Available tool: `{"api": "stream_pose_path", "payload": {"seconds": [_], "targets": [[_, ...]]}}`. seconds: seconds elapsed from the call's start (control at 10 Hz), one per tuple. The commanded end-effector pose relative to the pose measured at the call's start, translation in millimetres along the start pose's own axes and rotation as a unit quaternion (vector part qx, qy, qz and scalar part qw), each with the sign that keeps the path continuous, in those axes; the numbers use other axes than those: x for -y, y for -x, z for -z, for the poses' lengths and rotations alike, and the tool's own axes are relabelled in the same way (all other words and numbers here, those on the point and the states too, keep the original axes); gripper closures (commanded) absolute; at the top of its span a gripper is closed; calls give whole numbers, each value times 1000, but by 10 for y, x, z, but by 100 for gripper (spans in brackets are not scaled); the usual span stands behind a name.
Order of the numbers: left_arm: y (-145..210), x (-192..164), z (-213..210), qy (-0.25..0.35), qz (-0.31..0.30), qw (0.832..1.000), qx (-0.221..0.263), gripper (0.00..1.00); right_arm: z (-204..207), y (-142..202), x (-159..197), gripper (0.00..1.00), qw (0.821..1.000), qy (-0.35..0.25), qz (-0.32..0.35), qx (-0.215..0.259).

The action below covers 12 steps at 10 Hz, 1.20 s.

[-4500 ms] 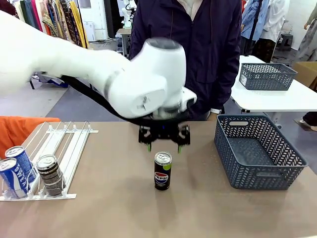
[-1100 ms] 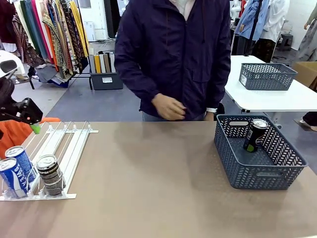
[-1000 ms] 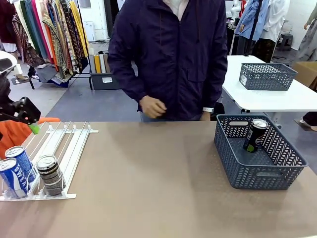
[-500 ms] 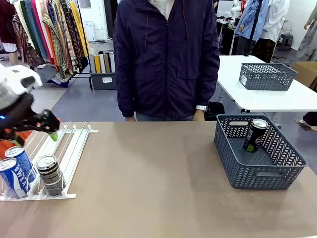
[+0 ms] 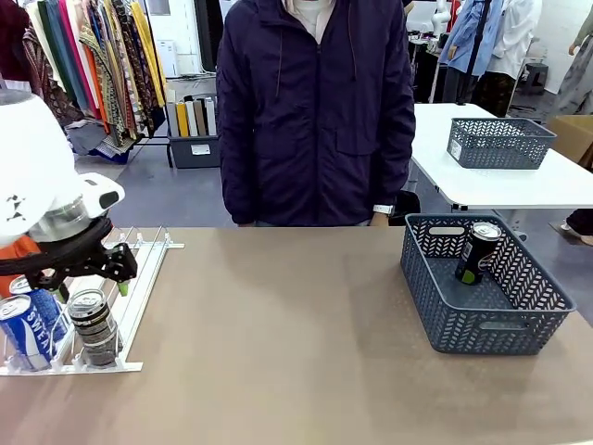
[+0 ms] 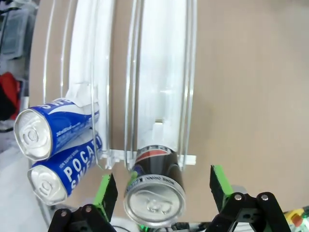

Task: Retrieve and store the cans from the dispenser.
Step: Pick up the last remaining can from one row of the Automatic Can Dispenser and place it in the middle of the table.

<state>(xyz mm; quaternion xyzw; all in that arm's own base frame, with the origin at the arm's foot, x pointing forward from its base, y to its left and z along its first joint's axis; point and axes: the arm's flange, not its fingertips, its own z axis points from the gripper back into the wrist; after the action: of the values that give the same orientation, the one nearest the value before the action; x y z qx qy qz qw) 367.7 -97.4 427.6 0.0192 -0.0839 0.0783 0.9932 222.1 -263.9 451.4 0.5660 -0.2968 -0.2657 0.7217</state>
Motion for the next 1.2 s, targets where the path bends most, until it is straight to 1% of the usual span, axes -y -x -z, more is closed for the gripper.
{"api": "stream_pose_path", "payload": {"seconds": [0.0, 0.1, 0.2, 0.4, 0.6, 0.8, 0.9, 1.0, 1.1], "targets": [[230, -136, 250, -27, -14, 1000, -6, 0, -16, -15, 0, 0, 1000, -2, -14, -1], [234, -147, 327, -22, -10, 999, -30, 0, -16, -15, 0, 0, 1000, -2, -14, -1], [254, -149, 409, -27, -4, 999, -44, 0, -16, -15, 0, 0, 1000, -2, -14, -1], [286, -170, 461, -22, -4, 998, -56, 0, -16, -15, 0, 0, 1000, -2, -14, -1], [258, -181, 462, -12, -10, 998, -53, 0, -16, -15, 0, 0, 1000, -2, -14, -1], [265, -176, 435, 5, -4, 998, -57, 0, -16, -15, 0, 0, 1000, -2, -14, -1], [265, -183, 411, 33, 13, 996, -83, 0, -16, -15, 0, 0, 1000, -2, -14, -1], [249, -196, 401, 35, 9, 996, -87, 58, -16, -15, 0, 0, 1000, -2, -14, -1], [241, -193, 411, 37, 7, 996, -87, 100, -16, -15, 0, 0, 1000, -2, -14, -1]]}}
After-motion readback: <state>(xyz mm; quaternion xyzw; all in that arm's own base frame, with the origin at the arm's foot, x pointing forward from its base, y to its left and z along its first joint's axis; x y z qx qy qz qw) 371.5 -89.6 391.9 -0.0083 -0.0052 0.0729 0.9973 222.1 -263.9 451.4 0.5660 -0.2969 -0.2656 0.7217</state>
